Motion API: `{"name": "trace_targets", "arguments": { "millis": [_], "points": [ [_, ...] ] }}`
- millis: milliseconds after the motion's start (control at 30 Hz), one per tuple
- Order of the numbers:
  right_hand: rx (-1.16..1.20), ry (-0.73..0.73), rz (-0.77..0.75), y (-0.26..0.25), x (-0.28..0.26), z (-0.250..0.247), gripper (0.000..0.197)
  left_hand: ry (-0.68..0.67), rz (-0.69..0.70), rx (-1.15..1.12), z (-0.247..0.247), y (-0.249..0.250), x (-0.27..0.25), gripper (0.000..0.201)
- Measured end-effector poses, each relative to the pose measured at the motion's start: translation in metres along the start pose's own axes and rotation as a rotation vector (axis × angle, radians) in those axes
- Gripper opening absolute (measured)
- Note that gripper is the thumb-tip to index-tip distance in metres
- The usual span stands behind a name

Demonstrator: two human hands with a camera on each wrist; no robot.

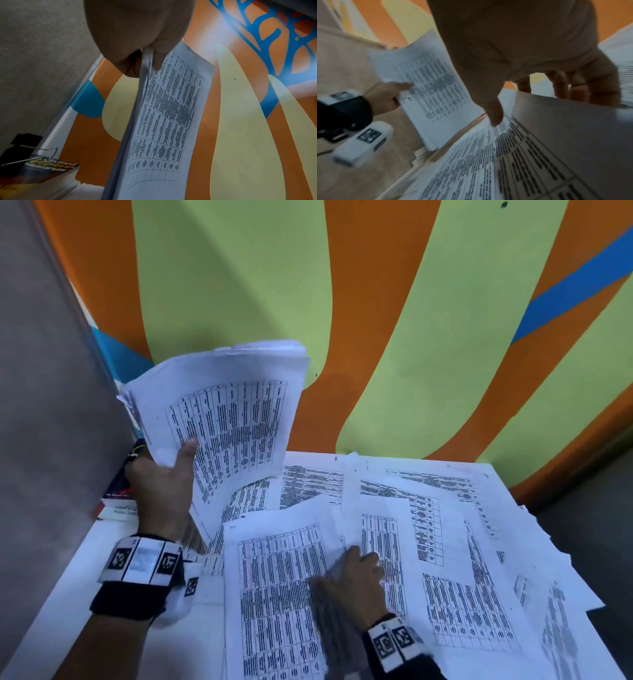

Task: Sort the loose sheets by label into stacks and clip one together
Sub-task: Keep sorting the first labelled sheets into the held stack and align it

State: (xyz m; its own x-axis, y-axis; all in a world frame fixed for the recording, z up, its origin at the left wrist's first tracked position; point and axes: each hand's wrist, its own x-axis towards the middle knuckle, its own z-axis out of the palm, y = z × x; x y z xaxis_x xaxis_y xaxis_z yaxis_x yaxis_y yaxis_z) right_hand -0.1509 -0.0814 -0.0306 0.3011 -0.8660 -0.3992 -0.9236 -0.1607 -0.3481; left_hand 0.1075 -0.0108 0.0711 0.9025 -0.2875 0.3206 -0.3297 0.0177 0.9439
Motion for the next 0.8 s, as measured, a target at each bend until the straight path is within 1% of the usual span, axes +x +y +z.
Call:
{"name": "trace_targets", "arguments": {
  "millis": [33,67,100,167,267,300,333,367,433,467,500,567,600,633,667,733,800],
  "points": [
    [-0.057,-0.004,0.01,-0.007,-0.006,0.003,0.092,0.006,0.001,0.003,-0.001,0.002,-0.001,0.036],
    [-0.099,0.0,0.022,-0.014,-0.012,0.003,0.101,0.011,0.007,0.007,-0.002,0.003,-0.002,0.034],
    [-0.129,0.001,0.018,-0.016,-0.012,0.008,0.107,0.016,0.01,0.013,-0.002,0.005,-0.003,0.032],
    [-0.096,0.002,0.029,-0.017,-0.01,0.012,0.109,0.021,0.02,0.028,-0.003,0.008,-0.005,0.035],
    [0.002,-0.055,0.013,-0.014,-0.002,0.018,0.109,0.019,0.025,0.057,-0.003,0.008,-0.006,0.038],
    [0.02,-0.068,-0.012,-0.013,-0.001,0.02,0.105,0.019,0.017,0.063,-0.002,0.008,-0.006,0.039],
    [0.067,-0.065,-0.039,-0.012,0.0,0.023,0.097,0.021,0.016,0.066,-0.002,0.008,-0.007,0.04],
    [0.135,-0.039,-0.075,-0.011,0.0,0.025,0.082,0.023,0.011,0.071,-0.001,0.009,-0.007,0.043],
    [0.227,0.021,-0.163,-0.009,-0.001,0.019,0.044,0.033,-0.002,0.076,0.0,0.01,-0.007,0.045],
    [0.242,0.03,-0.193,-0.008,0.0,0.012,0.029,0.033,-0.013,0.074,-0.001,0.011,-0.007,0.046],
    [0.254,0.031,-0.215,-0.006,0.005,0.003,0.021,0.034,-0.025,0.07,0.0,0.012,-0.006,0.046],
    [0.311,0.067,-0.222,-0.003,0.017,-0.021,0.017,0.031,-0.041,0.057,-0.002,0.015,-0.005,0.043],
    [0.342,0.106,-0.206,-0.003,0.027,-0.035,0.009,0.038,-0.043,0.049,-0.002,0.018,-0.005,0.04],
    [0.362,0.14,-0.186,-0.002,0.038,-0.05,0.006,0.05,-0.044,0.04,-0.003,0.021,-0.005,0.039],
    [0.343,0.156,-0.173,-0.003,0.05,-0.066,0.01,0.063,-0.037,0.03,-0.004,0.024,-0.004,0.04],
    [0.273,0.145,-0.145,-0.003,0.074,-0.096,0.022,0.1,-0.019,0.037,-0.006,0.027,-0.002,0.043],
    [0.209,0.096,-0.153,-0.007,0.095,-0.118,0.018,0.125,-0.01,0.084,-0.01,0.03,0.002,0.05]
  ]
}}
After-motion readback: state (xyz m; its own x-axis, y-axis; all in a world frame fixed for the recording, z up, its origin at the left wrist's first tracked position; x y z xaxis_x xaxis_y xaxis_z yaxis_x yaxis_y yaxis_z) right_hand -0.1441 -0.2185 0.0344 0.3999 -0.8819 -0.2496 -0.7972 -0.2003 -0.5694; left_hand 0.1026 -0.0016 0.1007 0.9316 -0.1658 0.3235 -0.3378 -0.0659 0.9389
